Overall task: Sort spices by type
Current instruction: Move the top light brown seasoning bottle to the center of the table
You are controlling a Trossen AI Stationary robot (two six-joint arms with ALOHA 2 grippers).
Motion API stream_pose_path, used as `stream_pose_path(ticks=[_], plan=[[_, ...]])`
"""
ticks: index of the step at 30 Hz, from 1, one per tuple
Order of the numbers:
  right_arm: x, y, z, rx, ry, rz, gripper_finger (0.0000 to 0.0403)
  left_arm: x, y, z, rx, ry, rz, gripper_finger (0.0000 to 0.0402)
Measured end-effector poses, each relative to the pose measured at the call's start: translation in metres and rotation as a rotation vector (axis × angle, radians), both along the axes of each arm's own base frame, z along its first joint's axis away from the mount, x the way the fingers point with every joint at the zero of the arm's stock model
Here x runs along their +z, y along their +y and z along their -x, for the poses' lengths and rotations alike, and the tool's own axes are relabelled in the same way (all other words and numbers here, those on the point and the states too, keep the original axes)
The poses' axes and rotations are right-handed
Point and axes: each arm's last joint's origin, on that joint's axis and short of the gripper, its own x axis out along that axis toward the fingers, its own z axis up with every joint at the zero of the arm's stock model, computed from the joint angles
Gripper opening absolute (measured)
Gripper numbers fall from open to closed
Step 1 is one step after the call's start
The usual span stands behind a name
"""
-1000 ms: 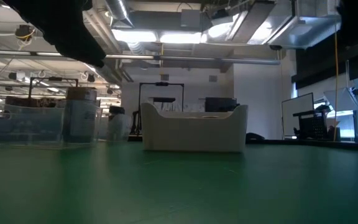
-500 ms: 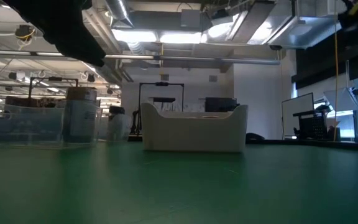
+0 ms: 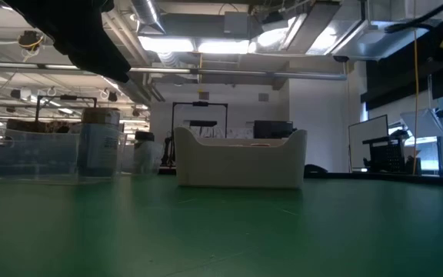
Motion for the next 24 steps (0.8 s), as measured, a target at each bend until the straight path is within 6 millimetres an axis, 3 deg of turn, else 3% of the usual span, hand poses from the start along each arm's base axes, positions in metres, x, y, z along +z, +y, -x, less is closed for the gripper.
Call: stream_pose_path(ticks=[12, 21, 24], plan=[[-0.018, 0.0, 0.0, -0.025, -0.006, 0.003, 0.0374, 0.0, 0.0, 0.0, 0.001, 0.0, 0.0, 0.0315], [-0.018, 0.0, 0.0, -0.021, -0.013, 0.007, 0.0287, 0.0, 0.0, 0.0, 0.002, 0.0, 0.0, 0.0315], [-0.018, 0.0, 0.0, -0.021, -0.013, 0.008, 0.0282, 0.0, 0.0, 0.0, 0.001, 0.0, -0.001, 0.0315]])
